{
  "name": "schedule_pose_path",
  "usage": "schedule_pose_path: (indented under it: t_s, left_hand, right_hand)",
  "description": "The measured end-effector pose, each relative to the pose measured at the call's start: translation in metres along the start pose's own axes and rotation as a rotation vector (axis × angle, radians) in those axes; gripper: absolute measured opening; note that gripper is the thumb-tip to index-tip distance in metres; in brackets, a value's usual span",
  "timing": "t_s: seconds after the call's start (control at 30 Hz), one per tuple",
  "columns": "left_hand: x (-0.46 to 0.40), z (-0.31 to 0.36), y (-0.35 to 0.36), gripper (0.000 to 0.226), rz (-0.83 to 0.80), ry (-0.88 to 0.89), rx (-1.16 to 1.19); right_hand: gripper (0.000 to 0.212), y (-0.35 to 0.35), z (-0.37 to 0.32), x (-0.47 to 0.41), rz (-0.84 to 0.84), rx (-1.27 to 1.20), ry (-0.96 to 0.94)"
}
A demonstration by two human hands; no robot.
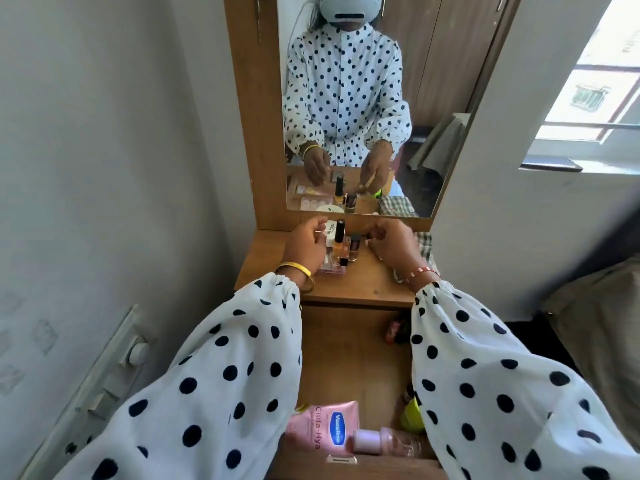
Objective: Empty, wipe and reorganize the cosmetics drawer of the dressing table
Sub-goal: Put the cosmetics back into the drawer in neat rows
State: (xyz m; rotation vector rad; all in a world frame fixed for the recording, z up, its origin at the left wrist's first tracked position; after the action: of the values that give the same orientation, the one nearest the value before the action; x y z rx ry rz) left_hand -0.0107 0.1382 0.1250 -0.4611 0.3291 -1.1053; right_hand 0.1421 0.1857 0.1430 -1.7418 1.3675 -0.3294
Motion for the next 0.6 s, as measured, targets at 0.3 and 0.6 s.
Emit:
schedule_pose_path:
  t_s: [0.3, 0.6]
  left_hand:
    - [-0.030, 0.014, 0.018, 0.039, -0.136, -0.107, 0.024]
    - [-0.028, 0.005, 0.028, 0.031, -0.095, -0.074, 0.007]
  right_hand:
    - [0.046, 0.032, 0.010, -0.010, -0.171, 0.021, -0.087]
    - [0.025, 0.035, 0.015, -0.008, -0.009, -0.029, -0.066]
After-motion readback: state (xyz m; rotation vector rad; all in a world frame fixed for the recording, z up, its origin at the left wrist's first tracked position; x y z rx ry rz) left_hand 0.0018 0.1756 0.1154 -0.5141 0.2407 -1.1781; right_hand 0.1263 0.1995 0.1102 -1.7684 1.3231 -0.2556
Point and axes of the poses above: each hand's wrist, its own x-axis away from the middle knuckle, its own y-axis out of the palm, z = x × y, the point moved 1 cm from there along -x, towards the middle knuckle, and after that the axes turned 11 degrees about -y, right-handed, at the moved point
